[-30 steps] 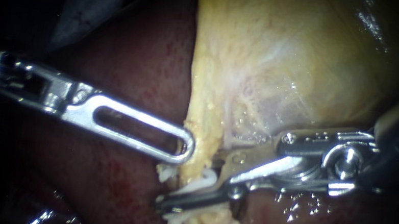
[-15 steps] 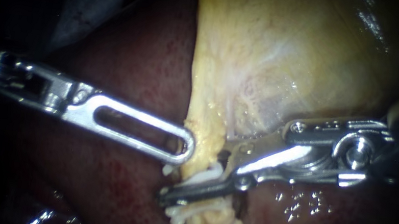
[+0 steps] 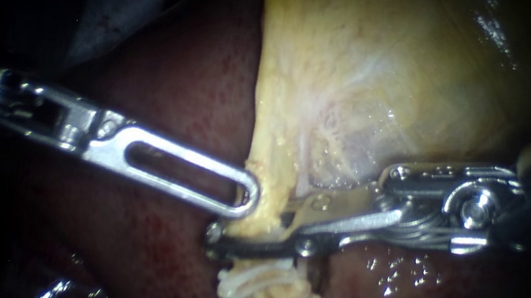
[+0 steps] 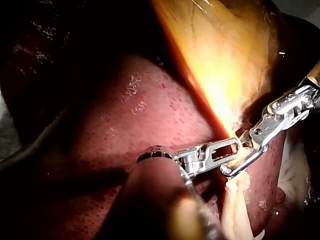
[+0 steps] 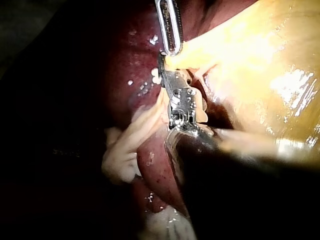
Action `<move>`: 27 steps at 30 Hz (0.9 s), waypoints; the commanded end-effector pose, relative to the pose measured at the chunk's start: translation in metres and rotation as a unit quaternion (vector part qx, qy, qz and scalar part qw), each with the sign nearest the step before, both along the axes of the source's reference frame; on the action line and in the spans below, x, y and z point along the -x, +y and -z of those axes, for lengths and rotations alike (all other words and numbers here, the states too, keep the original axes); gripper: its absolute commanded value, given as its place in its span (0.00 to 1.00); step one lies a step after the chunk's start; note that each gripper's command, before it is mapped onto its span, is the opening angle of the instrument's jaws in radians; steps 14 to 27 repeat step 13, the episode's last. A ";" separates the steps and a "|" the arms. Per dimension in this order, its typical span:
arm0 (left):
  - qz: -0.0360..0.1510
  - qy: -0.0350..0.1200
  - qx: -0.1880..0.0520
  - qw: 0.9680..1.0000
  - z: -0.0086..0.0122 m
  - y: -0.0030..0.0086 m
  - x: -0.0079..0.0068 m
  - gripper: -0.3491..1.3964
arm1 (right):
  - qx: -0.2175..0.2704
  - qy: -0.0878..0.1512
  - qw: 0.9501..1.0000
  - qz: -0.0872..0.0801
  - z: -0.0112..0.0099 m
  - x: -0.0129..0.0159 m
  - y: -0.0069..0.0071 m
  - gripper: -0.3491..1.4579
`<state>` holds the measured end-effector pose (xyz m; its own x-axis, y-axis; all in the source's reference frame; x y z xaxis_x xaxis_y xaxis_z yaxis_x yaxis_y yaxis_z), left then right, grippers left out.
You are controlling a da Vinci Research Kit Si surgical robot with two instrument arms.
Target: Clipping third clip left tube
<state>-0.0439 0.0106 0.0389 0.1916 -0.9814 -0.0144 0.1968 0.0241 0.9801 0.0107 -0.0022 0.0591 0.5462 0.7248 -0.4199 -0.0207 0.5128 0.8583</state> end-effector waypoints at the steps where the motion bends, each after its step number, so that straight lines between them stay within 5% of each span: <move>1: 0.000 0.000 0.000 1.000 0.0000 0.0000 0.0000 0.00 | 0.000 0.000 1.000 0.000 0.0000 0.0000 0.0000 0.01; 27: 0.000 0.000 0.000 1.000 0.0000 0.0001 0.0000 0.00 | 0.000 0.000 1.000 0.000 0.0000 0.0001 0.0000 0.01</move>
